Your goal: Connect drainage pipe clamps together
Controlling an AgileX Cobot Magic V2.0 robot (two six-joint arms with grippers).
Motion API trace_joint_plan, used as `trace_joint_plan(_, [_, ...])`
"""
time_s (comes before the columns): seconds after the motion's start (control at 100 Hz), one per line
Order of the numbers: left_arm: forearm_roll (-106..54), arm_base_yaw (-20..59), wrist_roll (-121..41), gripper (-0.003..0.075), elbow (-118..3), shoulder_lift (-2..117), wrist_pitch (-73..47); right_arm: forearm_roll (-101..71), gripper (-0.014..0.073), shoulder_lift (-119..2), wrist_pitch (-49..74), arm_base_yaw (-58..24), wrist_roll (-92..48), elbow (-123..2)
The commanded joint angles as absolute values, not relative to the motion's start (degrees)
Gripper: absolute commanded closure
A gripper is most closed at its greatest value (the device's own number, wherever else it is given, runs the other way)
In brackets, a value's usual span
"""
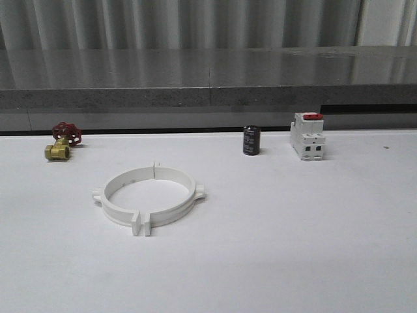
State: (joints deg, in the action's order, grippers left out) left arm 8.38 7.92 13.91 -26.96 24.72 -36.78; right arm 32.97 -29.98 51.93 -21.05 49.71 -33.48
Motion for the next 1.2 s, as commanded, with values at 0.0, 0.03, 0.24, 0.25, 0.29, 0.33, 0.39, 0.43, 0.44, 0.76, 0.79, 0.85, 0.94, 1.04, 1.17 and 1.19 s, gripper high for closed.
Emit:
trace_joint_plan(0.0, [8.68,7.75,13.97,0.0741,-28.56,24.90,-32.77,34.97,0.0661,-27.69,49.96,-20.63,46.96,-34.47])
trace_joint_plan(0.03, [8.68,7.75,13.97,0.0741,-28.56,24.90,-32.77,34.46,0.0661,-26.78,49.96,-20.25,45.95,-34.23])
trace_joint_plan(0.24, [8.68,7.75,13.97,0.0741,-28.56,24.90,-32.77,28.34,0.0661,-17.88,45.28,-13.01,35.89,-30.56])
trace_joint_plan(0.25, [8.68,7.75,13.97,0.0741,-28.56,24.90,-32.77,27.76,0.0661,-17.18,44.90,-12.69,35.42,-30.33])
trace_joint_plan(0.29, [8.68,7.75,13.97,0.0741,-28.56,24.90,-32.77,26.17,0.0661,-15.44,42.25,-10.78,32.49,-29.00])
trace_joint_plan(0.33, [8.68,7.75,13.97,0.0741,-28.56,24.90,-32.77,24.15,0.0661,-13.39,39.32,-8.96,29.24,-27.84])
trace_joint_plan(0.39, [8.68,7.75,13.97,0.0741,-28.56,24.90,-32.77,19.87,0.0661,-10.36,35.21,-6.63,24.07,-25.66])
trace_joint_plan(0.43, [8.68,7.75,13.97,0.0741,-28.56,24.90,-32.77,17.44,0.0661,-8.80,32.41,-5.17,20.00,-24.09])
trace_joint_plan(0.44, [8.68,7.75,13.97,0.0741,-28.56,24.90,-32.77,16.34,0.0661,-8.22,31.94,-4.94,18.61,-23.83])
trace_joint_plan(0.76, [8.68,7.75,13.97,0.0741,-28.56,24.90,-32.66,1.76,0.0661,1.81,17.33,-1.29,6.16,-11.40])
trace_joint_plan(0.79, [8.68,7.75,13.97,0.0741,-28.56,24.90,-32.65,1.76,0.0661,1.64,16.11,-1.24,6.16,-10.45])
trace_joint_plan(0.85, [8.68,7.75,13.97,0.0741,-28.56,25.02,-32.65,1.54,0.0661,1.72,13.38,-1.24,6.16,-8.31])
trace_joint_plan(0.94, [8.68,7.75,13.97,0.0741,-28.56,25.02,-32.65,1.36,0.0661,1.72,8.51,-1.24,6.16,-5.28])
trace_joint_plan(1.04, [8.68,7.75,13.97,0.0741,-28.56,25.02,-32.65,1.36,0.0661,1.72,2.71,-1.24,6.16,-1.80])
trace_joint_plan(1.17, [8.68,7.75,13.97,0.0741,-28.56,25.02,-32.65,0.92,0.0661,1.72,0.00,-1.24,6.27,0.55])
trace_joint_plan(1.19, [8.68,7.75,13.97,0.0741,-28.56,25.02,-32.65,0.92,0.0661,1.72,-0.50,-1.24,6.27,0.55])
